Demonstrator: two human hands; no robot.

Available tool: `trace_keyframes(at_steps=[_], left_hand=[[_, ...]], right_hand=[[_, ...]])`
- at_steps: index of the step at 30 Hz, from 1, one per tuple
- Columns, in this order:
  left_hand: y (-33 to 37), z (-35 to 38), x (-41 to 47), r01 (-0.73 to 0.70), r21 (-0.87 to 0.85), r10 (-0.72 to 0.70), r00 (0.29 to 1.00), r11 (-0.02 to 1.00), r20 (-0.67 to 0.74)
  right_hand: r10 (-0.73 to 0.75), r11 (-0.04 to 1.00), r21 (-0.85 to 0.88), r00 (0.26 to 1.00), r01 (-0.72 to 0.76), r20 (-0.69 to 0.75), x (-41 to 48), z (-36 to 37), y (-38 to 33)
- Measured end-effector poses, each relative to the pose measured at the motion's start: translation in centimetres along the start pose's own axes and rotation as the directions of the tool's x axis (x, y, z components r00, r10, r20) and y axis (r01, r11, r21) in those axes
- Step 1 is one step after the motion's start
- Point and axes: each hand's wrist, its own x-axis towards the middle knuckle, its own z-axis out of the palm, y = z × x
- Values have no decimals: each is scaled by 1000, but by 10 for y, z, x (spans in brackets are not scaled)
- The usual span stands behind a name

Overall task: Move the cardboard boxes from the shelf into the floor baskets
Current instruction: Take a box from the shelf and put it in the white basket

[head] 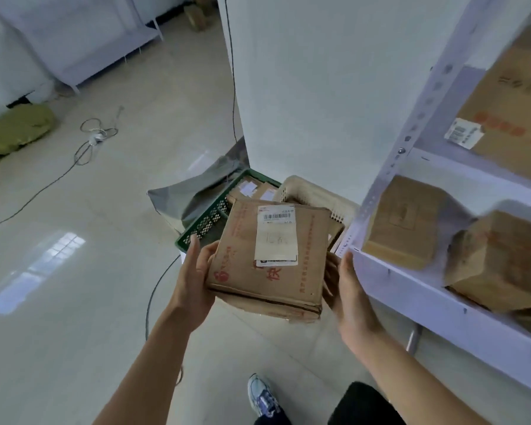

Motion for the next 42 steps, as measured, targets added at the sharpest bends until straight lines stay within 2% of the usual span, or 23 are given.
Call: trace_keyframes(at_steps=[4,8,16,20,24,31,39,42], left_hand=[[12,-25,56,88,95,-93,994,992,49],[6,-35,113,168,167,-179,983,971,48],[-32,-28,243,379,331,-375,924,864,-81],[-66,-21,307,450,386,-425,892,805,-154],[-109,-23,369,495,399,-450,869,772,-206],[-210,-50,491,507,466,-486,856,725,-175],[-306,-76,593,384,564,-396,912,731,-107],[-321,-80,606,329,693,-370,924,642,-96]], right_hand=[[82,994,83,989,-72,-119,40,20,22],[175,978,144,971,-152,-164,89,21,43],[348,924,254,904,-287,-247,203,-10,113],[444,886,290,845,-363,-299,264,-27,155],[480,870,302,811,-390,-336,330,-37,204],[511,836,428,772,-344,-378,438,-59,314],[537,814,506,703,-285,-467,547,-72,418],[534,815,508,703,-280,-469,573,-77,437]])
